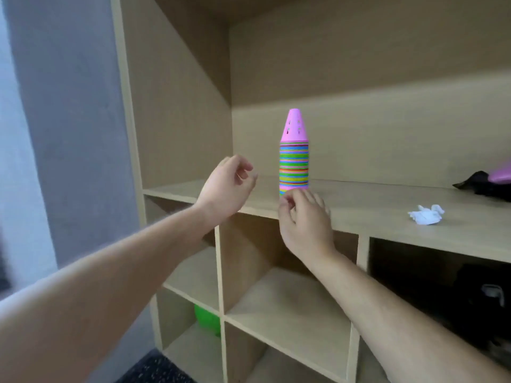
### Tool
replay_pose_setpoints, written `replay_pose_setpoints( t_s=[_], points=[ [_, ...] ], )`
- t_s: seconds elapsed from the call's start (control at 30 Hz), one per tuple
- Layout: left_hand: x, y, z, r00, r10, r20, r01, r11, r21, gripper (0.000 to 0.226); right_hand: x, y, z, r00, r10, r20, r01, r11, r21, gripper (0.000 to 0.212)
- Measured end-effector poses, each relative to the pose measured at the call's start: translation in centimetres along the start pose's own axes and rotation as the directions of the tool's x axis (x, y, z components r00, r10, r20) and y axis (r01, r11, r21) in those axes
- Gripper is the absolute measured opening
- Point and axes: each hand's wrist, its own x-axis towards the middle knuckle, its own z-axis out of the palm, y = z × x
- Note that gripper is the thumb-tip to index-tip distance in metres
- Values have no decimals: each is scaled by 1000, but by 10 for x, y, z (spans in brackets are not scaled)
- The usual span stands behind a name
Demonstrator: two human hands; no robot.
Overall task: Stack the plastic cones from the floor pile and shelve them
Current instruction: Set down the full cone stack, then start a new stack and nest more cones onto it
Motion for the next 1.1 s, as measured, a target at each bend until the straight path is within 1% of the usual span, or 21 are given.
replay_pose_setpoints(
  t_s=[0.07,0.13,0.23,0.33,0.43,0.53,0.6,0.67,0.77,0.83,0.9,0.93,1.03,1.1],
  points=[
    [-54,-20,-25,999,45,21,-47,996,79,9,-44,-37,14,987,-68,145,43,985,169,13],
    [-111,-43,-51,998,28,55,-36,989,141,7,-82,-75,31,956,-105,274,37,970,240,10],
    [-199,-82,-90,996,-85,23,79,977,197,7,-141,-126,61,875,-116,470,-38,951,305,16],
    [-292,-120,-126,973,-220,-66,229,952,201,11,-226,-164,98,818,-92,568,-150,919,365,19],
    [-394,-152,-147,933,-348,-91,360,907,217,19,-333,-189,122,694,-63,717,-280,895,348,22],
    [-496,-171,-153,884,-466,-31,455,843,288,13,-421,-207,125,556,-65,829,-331,897,292,28],
    [-558,-179,-151,843,-537,36,496,800,337,10,-469,-217,122,485,-64,872,-323,914,247,30],
    [-613,-179,-144,777,-624,86,563,749,350,19,-515,-223,115,432,-82,898,-305,924,231,34],
    [-679,-164,-129,680,-720,137,646,678,351,32,-573,-219,95,340,-123,932,-204,958,201,30],
    [-714,-151,-118,630,-762,150,685,636,355,36,-602,-211,81,295,-146,944,-134,972,192,33],
    [-744,-144,-107,590,-791,161,702,601,382,40,-626,-201,69,276,-164,947,-65,980,189,35],
    [-757,-143,-102,576,-801,162,703,587,402,40,-636,-196,65,262,-167,950,-28,983,180,31],
    [-789,-143,-93,539,-822,183,692,556,460,37,-659,-182,54,203,-189,961,44,982,184,15],
    [-802,-146,-91,506,-832,229,675,547,496,38,-665,-172,48,147,-223,964,76,974,214,16]
  ],
)
